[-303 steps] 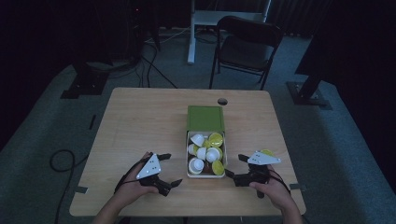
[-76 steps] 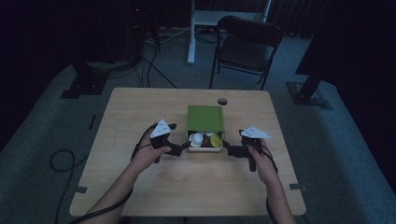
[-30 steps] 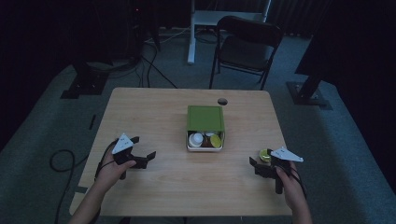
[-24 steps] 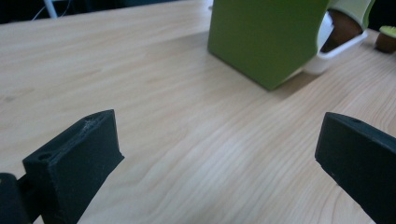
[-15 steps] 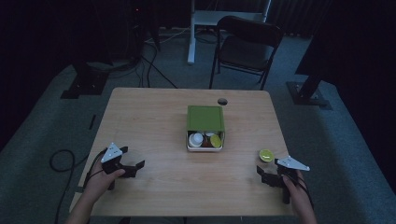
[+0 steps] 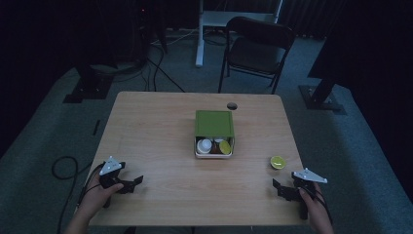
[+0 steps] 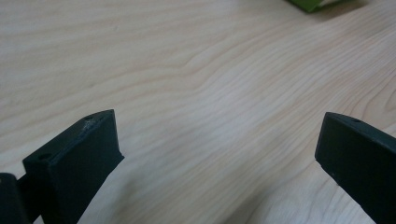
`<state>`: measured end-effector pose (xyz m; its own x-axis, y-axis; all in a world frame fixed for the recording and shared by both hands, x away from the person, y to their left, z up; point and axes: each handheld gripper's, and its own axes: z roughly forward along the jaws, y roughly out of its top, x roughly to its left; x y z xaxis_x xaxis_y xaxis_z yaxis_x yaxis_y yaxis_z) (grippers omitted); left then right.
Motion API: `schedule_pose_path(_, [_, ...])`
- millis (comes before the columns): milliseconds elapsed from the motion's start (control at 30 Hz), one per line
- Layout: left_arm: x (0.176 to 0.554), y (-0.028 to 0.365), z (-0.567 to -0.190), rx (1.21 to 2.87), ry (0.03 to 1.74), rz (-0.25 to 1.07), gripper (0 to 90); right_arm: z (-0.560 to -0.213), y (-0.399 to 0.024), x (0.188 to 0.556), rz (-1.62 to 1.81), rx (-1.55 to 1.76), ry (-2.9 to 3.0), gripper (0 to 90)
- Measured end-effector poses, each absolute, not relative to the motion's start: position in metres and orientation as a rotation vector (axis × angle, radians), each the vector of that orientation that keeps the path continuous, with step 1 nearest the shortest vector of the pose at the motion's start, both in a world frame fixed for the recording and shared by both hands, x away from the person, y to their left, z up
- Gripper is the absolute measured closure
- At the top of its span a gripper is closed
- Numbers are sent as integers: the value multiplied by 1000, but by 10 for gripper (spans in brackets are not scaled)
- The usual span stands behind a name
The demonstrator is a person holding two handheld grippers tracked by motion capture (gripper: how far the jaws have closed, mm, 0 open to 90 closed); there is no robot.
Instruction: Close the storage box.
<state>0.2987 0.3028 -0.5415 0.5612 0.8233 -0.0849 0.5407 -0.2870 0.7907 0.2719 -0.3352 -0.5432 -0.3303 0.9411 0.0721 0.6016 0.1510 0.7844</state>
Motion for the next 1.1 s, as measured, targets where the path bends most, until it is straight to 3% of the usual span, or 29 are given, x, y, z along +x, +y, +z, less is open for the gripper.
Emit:
schedule_pose_path(833, [278, 327, -545, 1989, 1336, 464, 1, -551, -331, 272, 881, 1503, 2037, 110])
schedule_pose_path(1100, [274, 323, -546, 2013, 1384, 529, 1, -551, -331, 272, 883, 1503, 2038, 109])
